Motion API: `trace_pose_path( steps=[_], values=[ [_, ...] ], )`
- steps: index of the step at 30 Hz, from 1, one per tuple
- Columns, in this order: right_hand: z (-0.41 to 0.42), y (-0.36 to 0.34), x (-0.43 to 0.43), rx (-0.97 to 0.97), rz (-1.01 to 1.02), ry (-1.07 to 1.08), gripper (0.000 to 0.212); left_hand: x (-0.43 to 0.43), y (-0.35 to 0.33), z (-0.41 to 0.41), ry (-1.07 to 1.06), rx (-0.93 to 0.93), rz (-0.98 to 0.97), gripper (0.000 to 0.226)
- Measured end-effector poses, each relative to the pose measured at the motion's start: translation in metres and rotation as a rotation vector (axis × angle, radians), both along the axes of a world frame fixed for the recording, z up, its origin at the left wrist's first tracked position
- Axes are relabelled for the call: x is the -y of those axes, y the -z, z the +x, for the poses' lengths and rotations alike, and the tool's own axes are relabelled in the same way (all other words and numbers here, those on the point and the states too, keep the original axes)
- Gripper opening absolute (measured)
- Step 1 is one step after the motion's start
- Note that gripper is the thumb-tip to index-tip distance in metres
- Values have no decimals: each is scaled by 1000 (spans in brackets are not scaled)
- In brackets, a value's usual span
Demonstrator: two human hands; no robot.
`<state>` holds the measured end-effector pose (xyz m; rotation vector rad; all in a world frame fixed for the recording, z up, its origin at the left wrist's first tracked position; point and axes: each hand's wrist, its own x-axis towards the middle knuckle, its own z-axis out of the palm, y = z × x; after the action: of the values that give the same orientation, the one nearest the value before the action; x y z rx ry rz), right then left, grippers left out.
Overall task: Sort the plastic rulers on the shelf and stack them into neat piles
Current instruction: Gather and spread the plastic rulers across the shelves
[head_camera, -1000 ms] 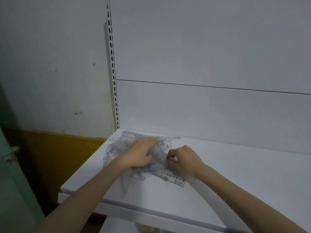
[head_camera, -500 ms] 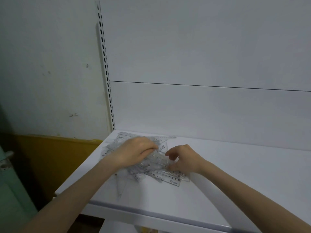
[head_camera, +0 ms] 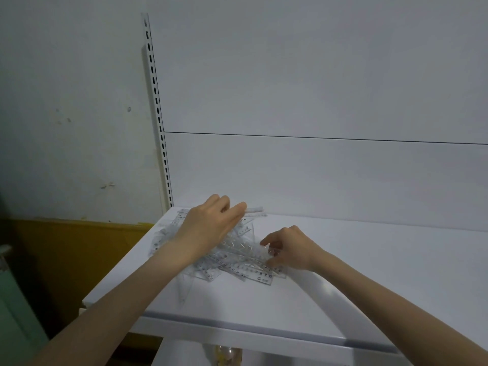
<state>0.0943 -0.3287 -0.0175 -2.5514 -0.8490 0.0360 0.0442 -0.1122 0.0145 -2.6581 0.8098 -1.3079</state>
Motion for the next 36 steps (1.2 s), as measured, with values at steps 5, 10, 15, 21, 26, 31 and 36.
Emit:
trace_pose_path(
  steps=[5, 10, 15, 21, 26, 31, 36],
  values=[
    [0, 7, 7, -67, 73, 46, 47, -18, 15, -4, -289, -305, -60, 40],
    [4, 11, 14, -71, 165, 94, 44, -29, 17, -7, -341, -511, -188, 57],
    [3, 9, 26, -113, 328, 152, 37, -27, 10, -8, -263, -491, -264, 59],
    [-17, 8, 75, -170, 517, 317, 40, 19, 2, 17, -209, -474, -355, 55],
    [-47, 10, 156, -237, 606, 554, 39, 109, 12, 40, -108, -555, -356, 48],
    [-68, 11, 242, -200, 559, 720, 49, 199, 14, 57, 29, -647, -318, 42],
    [-80, 16, 331, -122, 511, 803, 43, 295, 17, 76, 191, -679, -324, 40]
  ],
)
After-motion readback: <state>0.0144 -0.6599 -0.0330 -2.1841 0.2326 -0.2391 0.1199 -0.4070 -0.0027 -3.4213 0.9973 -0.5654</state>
